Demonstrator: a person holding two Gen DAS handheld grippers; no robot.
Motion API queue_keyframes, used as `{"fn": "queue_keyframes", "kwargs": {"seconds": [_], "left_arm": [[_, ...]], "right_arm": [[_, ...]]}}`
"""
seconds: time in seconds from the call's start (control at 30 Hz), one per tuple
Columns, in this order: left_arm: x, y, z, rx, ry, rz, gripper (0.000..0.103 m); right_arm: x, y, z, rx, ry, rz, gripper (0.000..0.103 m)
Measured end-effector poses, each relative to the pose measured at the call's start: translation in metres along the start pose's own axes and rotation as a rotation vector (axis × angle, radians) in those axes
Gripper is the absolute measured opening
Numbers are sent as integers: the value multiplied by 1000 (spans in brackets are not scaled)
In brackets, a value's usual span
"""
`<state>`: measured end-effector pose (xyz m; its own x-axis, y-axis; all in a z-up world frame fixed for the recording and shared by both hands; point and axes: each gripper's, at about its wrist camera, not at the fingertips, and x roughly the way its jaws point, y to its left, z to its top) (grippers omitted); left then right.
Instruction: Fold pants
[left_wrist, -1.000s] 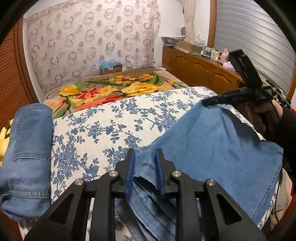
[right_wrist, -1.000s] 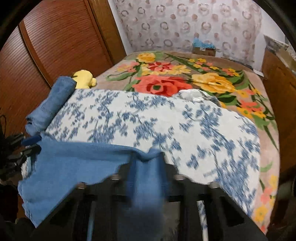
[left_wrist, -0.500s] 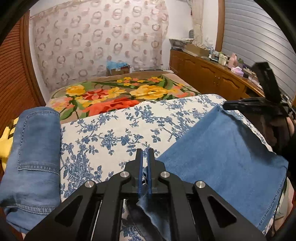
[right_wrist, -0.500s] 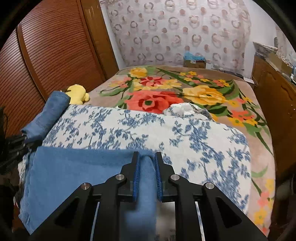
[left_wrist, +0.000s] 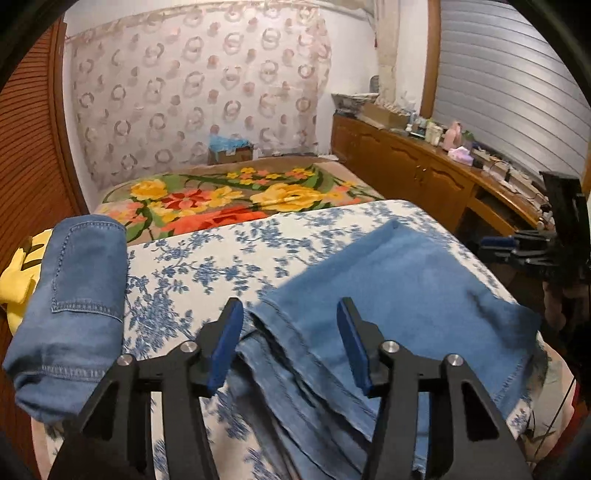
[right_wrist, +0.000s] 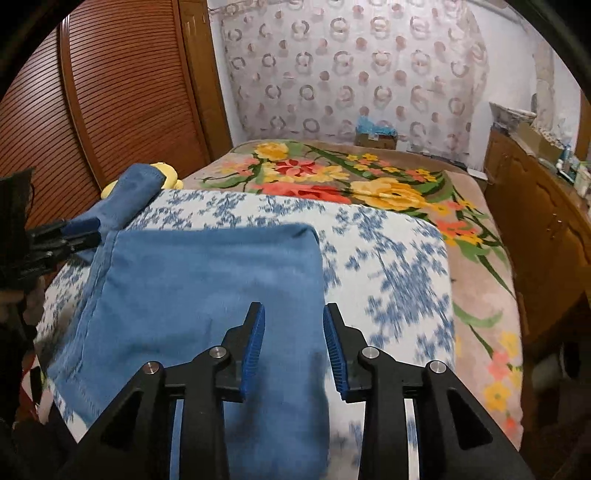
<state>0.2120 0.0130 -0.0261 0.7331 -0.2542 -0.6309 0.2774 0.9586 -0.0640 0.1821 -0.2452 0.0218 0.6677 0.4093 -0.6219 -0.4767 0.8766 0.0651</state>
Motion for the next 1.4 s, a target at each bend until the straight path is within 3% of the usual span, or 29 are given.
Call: {"fn": "queue_keyframes", "kwargs": {"seconds": [0.33,0.7,1.03,1.33,1.37,1.4], "left_arm": [[-16,-49,-33,37,29,-52,55],[-2,-80,-67,59,106,-79,55],[3,-81,-78,71,110,-63,55],[4,-81,-79,58,107,-69,55],[4,-81,-79,58,107,-70,55],[4,-81,-79,58,107,-69,55]], "right_arm": [[-37,5,-47,35,36,-35,40],[-27,5,-67,82,88,-13,44],[-13,-5,-70,131,78,-4,50],[-10,-6,-76,183,63,23,50],[-10,-4,-76,183,63,30,49],[-9,-3,-76,187,67,54,39]]}}
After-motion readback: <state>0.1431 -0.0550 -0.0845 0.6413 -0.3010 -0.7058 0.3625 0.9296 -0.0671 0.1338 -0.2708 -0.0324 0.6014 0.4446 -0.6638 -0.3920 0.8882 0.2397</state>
